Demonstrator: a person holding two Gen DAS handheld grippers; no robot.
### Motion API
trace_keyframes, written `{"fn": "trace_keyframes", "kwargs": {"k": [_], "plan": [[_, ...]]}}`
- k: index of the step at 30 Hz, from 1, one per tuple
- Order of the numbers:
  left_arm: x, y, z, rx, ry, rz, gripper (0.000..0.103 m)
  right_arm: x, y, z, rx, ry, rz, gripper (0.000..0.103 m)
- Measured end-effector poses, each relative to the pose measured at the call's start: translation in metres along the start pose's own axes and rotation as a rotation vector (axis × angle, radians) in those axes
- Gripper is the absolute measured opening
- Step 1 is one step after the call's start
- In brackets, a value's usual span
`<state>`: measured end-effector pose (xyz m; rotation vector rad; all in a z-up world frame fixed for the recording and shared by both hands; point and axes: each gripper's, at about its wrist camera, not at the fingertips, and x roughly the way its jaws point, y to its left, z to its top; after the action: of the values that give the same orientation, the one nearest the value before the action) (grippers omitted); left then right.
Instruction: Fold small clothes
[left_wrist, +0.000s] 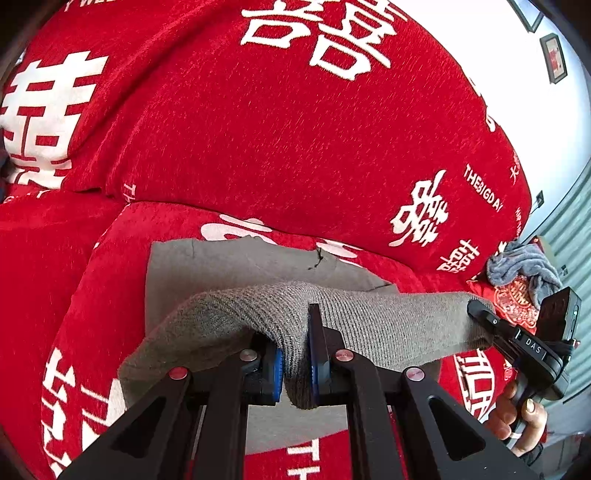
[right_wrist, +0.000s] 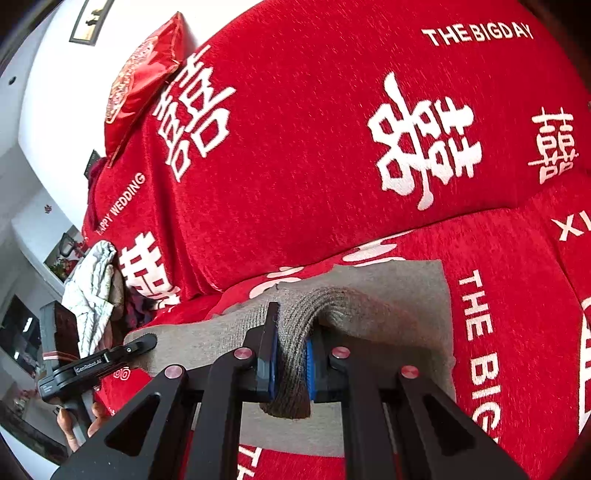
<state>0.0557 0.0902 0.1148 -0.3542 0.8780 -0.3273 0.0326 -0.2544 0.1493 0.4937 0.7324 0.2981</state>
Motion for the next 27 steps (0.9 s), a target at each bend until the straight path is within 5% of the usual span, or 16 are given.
{"fn": "trace_keyframes", "kwargs": {"k": [27], "plan": [[0.136, 0.022, 0.032, 0.009, 0.160, 0.087, 0.012, 0.109, -0.062, 0.023, 0.067, 0.110, -0.127, 0.012]]}}
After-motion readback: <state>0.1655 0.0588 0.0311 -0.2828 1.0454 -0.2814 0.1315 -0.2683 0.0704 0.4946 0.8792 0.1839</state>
